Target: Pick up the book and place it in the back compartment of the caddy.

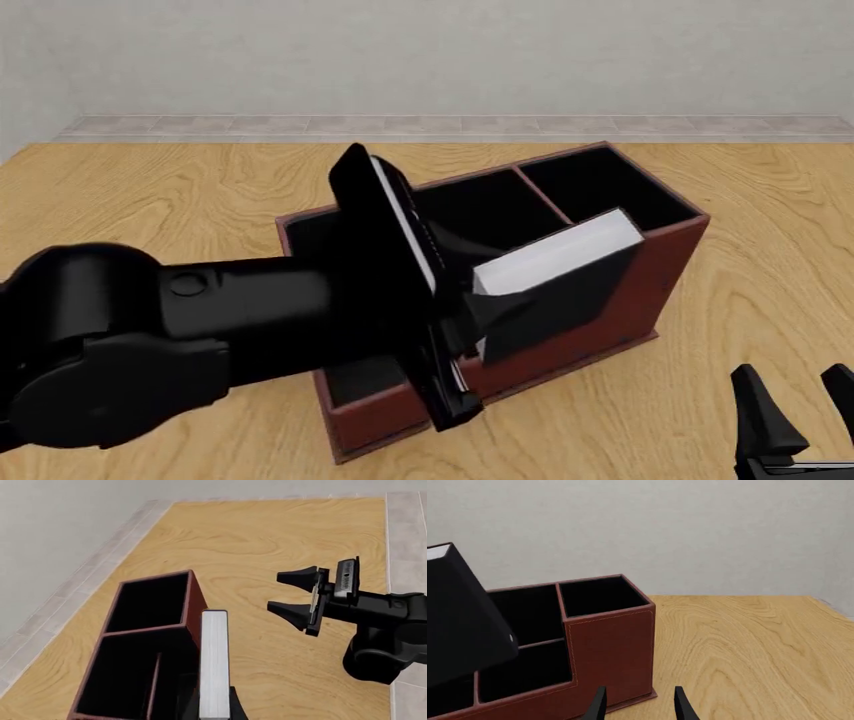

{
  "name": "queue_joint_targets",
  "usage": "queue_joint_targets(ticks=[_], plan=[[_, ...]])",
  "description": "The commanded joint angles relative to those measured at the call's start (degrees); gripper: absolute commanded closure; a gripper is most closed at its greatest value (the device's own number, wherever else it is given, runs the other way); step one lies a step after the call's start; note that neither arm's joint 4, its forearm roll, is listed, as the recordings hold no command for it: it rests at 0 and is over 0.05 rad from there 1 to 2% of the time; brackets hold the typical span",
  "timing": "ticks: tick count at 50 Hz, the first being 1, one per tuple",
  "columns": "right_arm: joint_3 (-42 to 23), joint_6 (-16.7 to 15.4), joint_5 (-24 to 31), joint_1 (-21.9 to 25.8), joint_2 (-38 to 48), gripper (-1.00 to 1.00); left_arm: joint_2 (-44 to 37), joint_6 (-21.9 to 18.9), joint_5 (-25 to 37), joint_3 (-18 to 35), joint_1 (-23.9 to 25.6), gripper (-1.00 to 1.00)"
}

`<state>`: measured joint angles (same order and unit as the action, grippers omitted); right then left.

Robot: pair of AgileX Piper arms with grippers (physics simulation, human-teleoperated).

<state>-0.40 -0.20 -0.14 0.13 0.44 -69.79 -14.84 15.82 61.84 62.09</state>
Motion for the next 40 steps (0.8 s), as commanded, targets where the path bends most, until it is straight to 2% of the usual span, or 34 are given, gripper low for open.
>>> queue_joint_targets(ticks=[1,12,21,40], plan=[[0.0,0.0,0.0,0.0,0.0,-1.00,-0.5,-2.2,-0.5,1.2,-1.7,1.00],[0.0,0.0,0.0,0.0,0.0,-1.00,-4.0,-2.9,-0.5,2.9,-2.7,1.00],[0.0,0.0,0.0,0.0,0.0,-1.00,-5.9,-3.0,-2.0,2.0,-4.4,1.00],[0.0,0.0,0.0,0.0,0.0,-1.00,-7.5,-3.7,-3.9,1.5,-4.8,1.00]])
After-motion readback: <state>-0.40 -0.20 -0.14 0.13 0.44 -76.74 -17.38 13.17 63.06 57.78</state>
